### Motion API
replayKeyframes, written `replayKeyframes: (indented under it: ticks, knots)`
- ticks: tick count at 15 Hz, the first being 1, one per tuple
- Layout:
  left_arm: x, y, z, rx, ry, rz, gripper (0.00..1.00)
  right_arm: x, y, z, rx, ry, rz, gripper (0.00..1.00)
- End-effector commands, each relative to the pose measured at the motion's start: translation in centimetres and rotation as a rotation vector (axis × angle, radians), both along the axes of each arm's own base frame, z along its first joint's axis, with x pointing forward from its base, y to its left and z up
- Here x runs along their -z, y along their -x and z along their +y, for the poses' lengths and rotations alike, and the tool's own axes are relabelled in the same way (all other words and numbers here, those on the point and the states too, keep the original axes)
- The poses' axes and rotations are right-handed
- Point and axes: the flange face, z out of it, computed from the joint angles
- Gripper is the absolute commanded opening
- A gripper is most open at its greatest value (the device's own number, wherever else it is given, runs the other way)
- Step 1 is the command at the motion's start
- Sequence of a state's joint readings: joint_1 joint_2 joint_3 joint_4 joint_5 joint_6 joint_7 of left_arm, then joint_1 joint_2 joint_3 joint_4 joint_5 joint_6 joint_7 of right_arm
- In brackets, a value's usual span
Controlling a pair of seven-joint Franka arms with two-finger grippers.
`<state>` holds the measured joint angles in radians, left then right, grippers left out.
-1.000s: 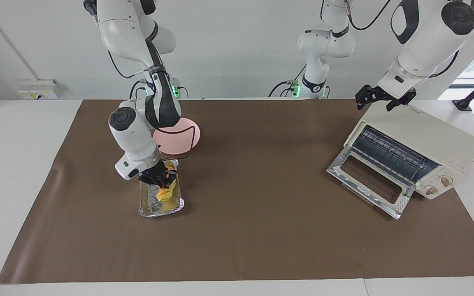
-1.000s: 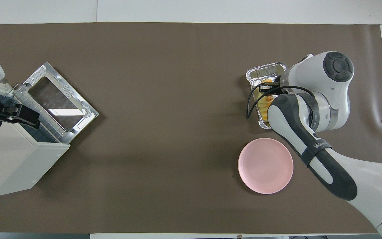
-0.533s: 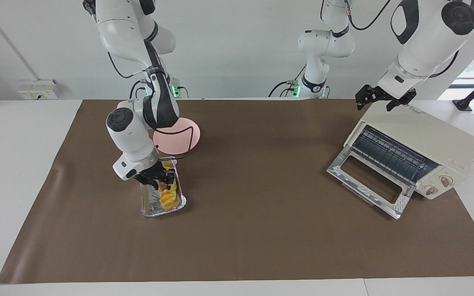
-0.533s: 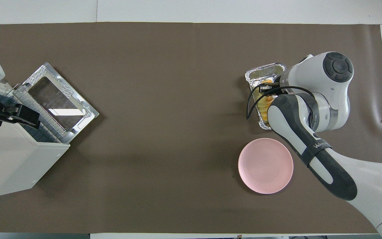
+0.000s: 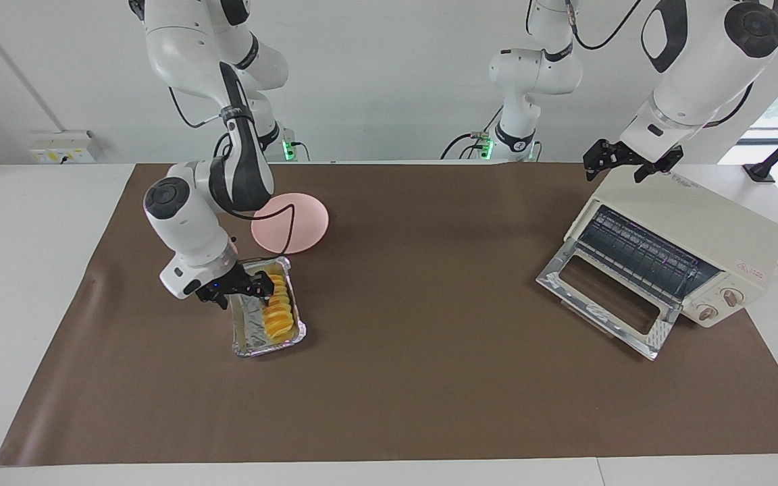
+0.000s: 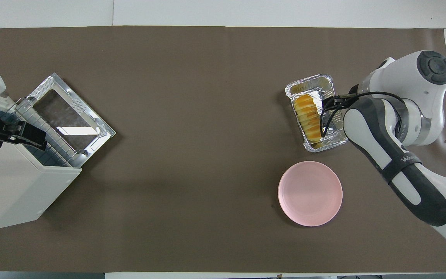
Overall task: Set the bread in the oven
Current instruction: 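Lower the bread roll into the foil tray and open the right gripper, then grasp the foil tray rim with the right gripper and lift it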
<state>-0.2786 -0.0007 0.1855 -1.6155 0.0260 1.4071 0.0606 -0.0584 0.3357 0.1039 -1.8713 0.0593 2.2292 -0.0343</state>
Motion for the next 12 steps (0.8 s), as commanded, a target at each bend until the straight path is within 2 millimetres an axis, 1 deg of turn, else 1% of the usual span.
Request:
replayKeyframes:
  ticks: [1, 2, 3, 4, 5, 6, 7, 10, 12]
  knots:
    - [-0.5, 0.5, 0.2, 0.001, 0.003, 0.002, 1.0, 1.6, 1.5, -0.3, -0.025, 0.007, 0.01, 0.92]
    - [-0.5, 0.5, 0.2, 0.001, 0.003, 0.002, 1.0, 2.2, 1.9, -0.5, -0.029, 0.009, 0.01, 0.75]
    - [-0.5, 0.5, 0.2, 0.001, 0.003, 0.002, 1.0, 2.8, 2.2, -0.6, -0.034, 0.009, 0.005, 0.5]
    - [-0.5, 0.5, 0.2, 0.001, 0.003, 0.002, 1.0, 3.2, 2.5, -1.0, -0.027, 0.009, 0.006, 0.31]
    - [-0.5, 0.5, 0.2, 0.001, 0.003, 0.002, 1.0, 3.7, 2.8, -1.2, -0.024, 0.007, 0.014, 0.2]
    - [-0.5, 0.5, 0.2, 0.001, 0.003, 0.002, 1.0, 4.0, 3.0, -1.6, -0.015, 0.006, 0.02, 0.04]
    - [-0.5, 0.5, 0.2, 0.001, 0.003, 0.002, 1.0, 4.1, 3.1, -1.7, -0.011, 0.003, 0.025, 0.0]
    - [-0.5, 0.5, 0.2, 0.001, 0.003, 0.002, 1.0, 3.8, 3.1, -1.6, -0.007, -0.002, 0.024, 0.0]
    - [-0.5, 0.5, 0.2, 0.001, 0.003, 0.002, 1.0, 3.3, 2.8, -1.1, -0.016, -0.003, 0.019, 0.0]
